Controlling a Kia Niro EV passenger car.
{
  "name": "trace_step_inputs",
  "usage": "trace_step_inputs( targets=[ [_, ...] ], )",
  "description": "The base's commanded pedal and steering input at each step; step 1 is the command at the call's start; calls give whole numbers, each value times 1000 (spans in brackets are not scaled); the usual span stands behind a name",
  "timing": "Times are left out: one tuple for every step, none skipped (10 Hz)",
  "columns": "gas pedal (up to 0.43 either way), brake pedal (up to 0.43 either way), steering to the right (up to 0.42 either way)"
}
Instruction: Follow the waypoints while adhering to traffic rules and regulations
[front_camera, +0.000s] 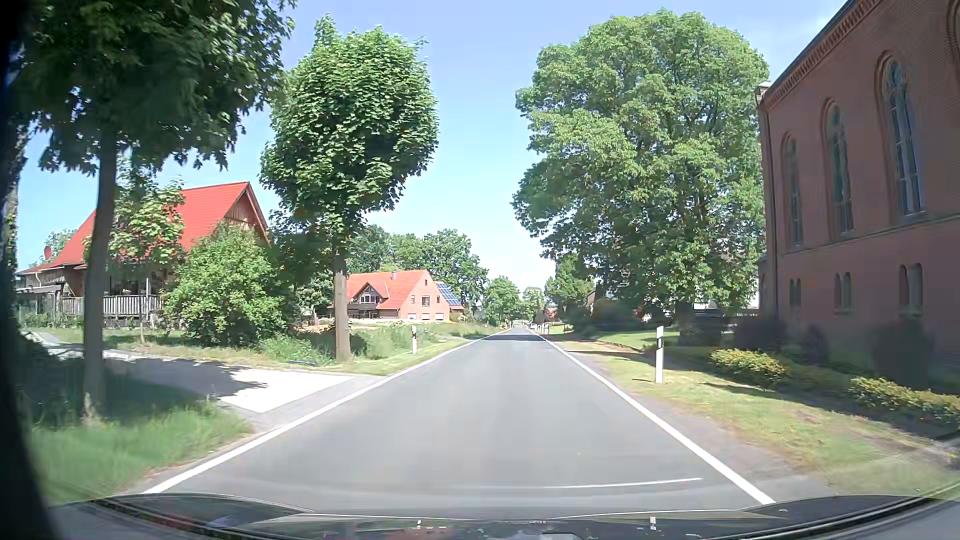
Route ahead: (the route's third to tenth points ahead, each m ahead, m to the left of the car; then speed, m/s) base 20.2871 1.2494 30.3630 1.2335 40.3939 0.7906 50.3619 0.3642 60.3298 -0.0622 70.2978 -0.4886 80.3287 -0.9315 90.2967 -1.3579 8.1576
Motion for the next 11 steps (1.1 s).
trace_step_inputs(
  targets=[
    [358,0,19],
    [358,0,10],
    [358,0,5],
    [358,0,4],
    [358,0,4],
    [350,0,3],
    [350,0,2],
    [331,0,0],
    [311,0,0],
    [299,0,0],
    [287,0,-1]
  ],
)
